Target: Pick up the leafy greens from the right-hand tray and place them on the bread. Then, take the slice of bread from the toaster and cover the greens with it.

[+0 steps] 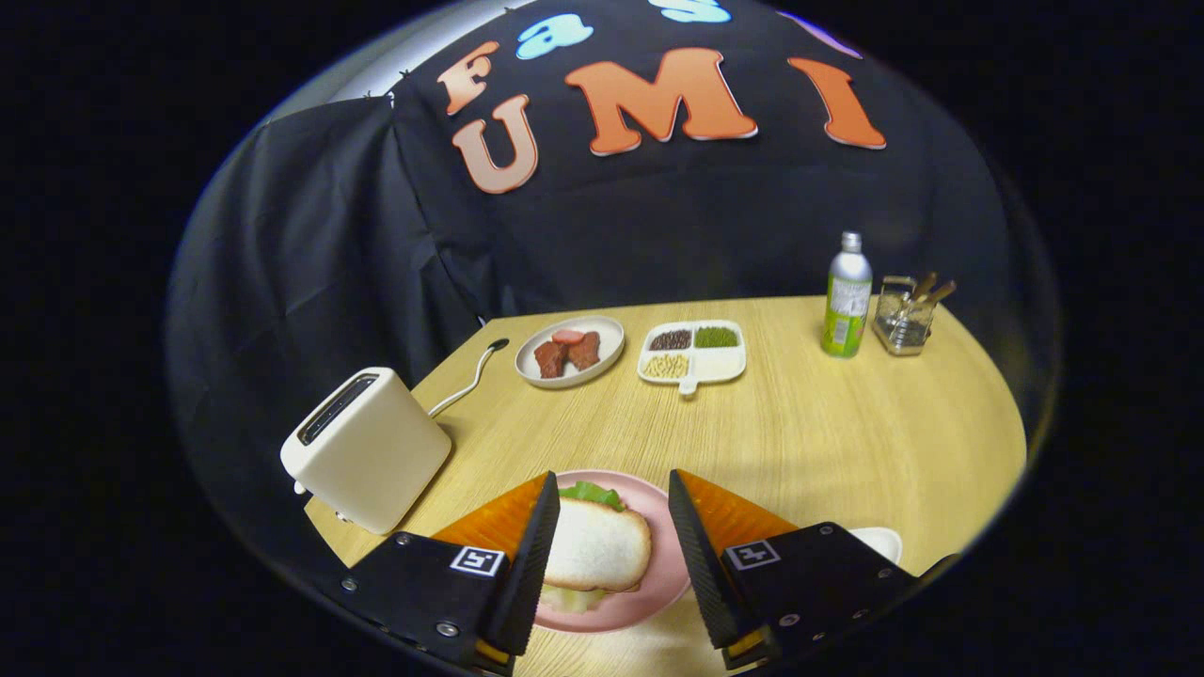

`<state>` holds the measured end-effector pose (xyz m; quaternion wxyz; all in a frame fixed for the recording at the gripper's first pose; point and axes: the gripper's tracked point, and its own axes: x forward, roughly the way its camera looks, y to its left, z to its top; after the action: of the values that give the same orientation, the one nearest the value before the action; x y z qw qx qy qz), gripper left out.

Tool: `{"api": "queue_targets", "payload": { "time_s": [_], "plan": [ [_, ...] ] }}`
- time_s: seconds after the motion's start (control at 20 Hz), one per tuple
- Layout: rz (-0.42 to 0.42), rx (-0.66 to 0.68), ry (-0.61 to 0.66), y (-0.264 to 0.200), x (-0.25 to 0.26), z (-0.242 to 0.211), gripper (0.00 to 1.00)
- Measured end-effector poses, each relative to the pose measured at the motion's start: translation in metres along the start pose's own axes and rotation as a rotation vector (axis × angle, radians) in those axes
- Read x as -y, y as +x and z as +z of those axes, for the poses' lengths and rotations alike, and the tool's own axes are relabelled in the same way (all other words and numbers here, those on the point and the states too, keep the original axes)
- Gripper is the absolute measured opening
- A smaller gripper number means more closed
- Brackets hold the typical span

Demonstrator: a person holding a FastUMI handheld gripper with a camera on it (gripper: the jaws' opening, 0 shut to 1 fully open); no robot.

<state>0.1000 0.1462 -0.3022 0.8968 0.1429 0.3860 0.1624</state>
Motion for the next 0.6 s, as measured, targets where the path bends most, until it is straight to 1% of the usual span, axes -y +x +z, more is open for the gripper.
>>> {"api": "queue_targets", "payload": {
  "time_s": [0.1, 0.15, 0.2, 0.25, 0.3, 0.4, 0.45, 0.5, 0.6],
  "plan": [
    [0.054, 0.056, 0.035, -0.029, -0.021, 0.021, 0.74],
    [0.060, 0.095, 0.038, -0.043, -0.020, 0.035, 0.76],
    [0.047, 0.138, 0.025, -0.057, -0.015, 0.049, 0.79],
    [0.019, 0.184, 0.002, -0.071, -0.009, 0.061, 0.81],
    [-0.011, 0.230, -0.026, -0.084, -0.005, 0.074, 0.87],
    [-0.070, 0.305, -0.081, -0.112, 0.000, 0.091, 0.92],
    [-0.094, 0.339, -0.107, -0.124, 0.000, 0.098, 0.93],
    [-0.106, 0.371, -0.132, -0.136, -0.002, 0.103, 0.95],
    [-0.127, 0.413, -0.174, -0.154, -0.009, 0.105, 0.97]
  ]
}}
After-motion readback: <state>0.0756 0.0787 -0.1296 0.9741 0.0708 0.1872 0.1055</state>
